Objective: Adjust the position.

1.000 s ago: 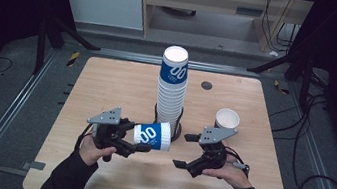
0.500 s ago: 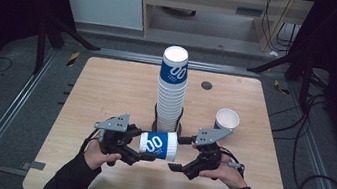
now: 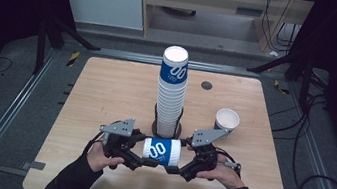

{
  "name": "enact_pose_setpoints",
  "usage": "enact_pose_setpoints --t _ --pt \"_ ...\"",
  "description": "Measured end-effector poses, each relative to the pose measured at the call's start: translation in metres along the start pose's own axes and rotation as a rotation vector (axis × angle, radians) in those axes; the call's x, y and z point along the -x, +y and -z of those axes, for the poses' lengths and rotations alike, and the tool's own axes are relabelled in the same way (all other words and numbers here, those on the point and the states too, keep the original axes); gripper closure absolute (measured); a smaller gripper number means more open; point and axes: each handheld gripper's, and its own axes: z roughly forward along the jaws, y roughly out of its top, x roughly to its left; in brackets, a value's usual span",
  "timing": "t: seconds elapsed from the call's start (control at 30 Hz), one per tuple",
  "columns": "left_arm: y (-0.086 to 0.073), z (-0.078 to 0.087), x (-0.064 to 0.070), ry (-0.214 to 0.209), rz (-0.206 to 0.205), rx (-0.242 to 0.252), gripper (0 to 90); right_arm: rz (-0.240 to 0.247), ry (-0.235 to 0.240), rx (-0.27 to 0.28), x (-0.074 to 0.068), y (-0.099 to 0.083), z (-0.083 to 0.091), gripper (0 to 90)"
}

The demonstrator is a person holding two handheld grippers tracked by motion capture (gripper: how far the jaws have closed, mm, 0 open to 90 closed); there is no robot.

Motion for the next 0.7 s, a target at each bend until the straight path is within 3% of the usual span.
enact_pose_setpoints --t 0.47,0.7 --pt "-0.0001 -0.0014 0.0002 0.002 0.004 -0.033 24.3 0.001 0.029 -0.004 0.0006 -0.0033 -0.0039 15.1" --pt "0.0041 0.0062 0.0003 0.008 0.008 -0.029 17.7 0.01 0.009 -0.012 0.0017 -0.0026 0.0022 15.7"
